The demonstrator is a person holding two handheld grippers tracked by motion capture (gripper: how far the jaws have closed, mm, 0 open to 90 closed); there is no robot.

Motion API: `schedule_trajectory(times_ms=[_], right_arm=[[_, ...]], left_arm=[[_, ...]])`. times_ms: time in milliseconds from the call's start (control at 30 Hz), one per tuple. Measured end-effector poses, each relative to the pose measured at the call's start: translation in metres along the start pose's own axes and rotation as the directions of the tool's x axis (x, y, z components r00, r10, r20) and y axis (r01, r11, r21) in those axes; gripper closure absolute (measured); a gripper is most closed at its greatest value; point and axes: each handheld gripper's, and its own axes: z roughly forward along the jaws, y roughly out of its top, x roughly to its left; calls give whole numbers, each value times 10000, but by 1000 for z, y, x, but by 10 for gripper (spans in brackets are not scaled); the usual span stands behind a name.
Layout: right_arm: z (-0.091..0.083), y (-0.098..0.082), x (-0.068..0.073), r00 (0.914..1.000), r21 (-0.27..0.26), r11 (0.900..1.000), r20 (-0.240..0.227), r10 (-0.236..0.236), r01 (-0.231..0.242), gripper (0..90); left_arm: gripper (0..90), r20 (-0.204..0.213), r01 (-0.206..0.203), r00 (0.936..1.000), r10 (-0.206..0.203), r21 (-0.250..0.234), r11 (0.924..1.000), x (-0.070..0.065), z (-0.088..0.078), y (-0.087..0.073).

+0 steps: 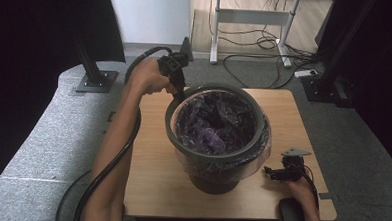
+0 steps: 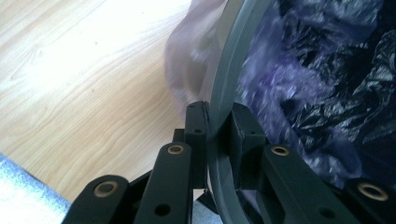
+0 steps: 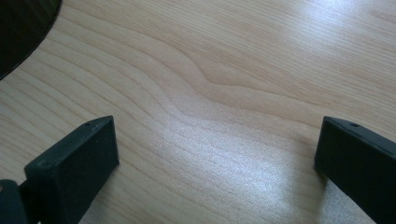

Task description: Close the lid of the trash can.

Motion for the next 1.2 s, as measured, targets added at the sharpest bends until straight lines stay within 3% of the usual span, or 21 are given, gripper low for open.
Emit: schedule_trajectory(times_ms=[233,333,433,533,667,767,900,933,1033,1133,1200], right_arm=[[0,0,0,10000,-1,10000,-15,-16,16,0],[0,0,0,10000,-2,10000,-16,-24,24,0],[0,0,0,10000,-1,10000,-17,-22,22,0],[0,0,0,10000,1,10000,-15,-19,19,0],[0,0,0,10000,-2,10000,-17,-21,21,0],[0,0,0,10000,-2,10000,-15,-22,22,0],[0,0,0,10000,-1,10000,-25,-31,31,0],[0,0,0,10000,-1,10000,-28,-37,37,0],[0,0,0,10000,0,10000,-36,-43,43,0],[0,0,0,10000,0,10000,-40,-47,47,0],[0,0,0,10000,3,10000,-39,-46,46,0]], left_arm=[[763,-147,-286,9995,288,95,9995,-13,11,15],[700,83,-434,9990,437,-341,9985,-14,5,13],[682,-33,-408,9992,407,-609,9973,-14,-3,10],[703,-302,-361,9990,343,-604,9975,-12,-7,9],[787,-265,-554,9982,535,-784,9954,-16,-1,12],[785,-547,-570,9971,536,-628,9964,-19,3,15],[782,-482,-708,9966,675,-709,9950,-18,1,13],[764,-516,-716,9964,674,-845,9939,-17,0,11],[599,-666,-645,9962,563,-1279,9897,-13,-3,7],[476,-1050,-663,9933,487,-1713,9830,-8,-5,3],[395,-1025,-585,9940,383,-2017,9777,-4,-6,0]])
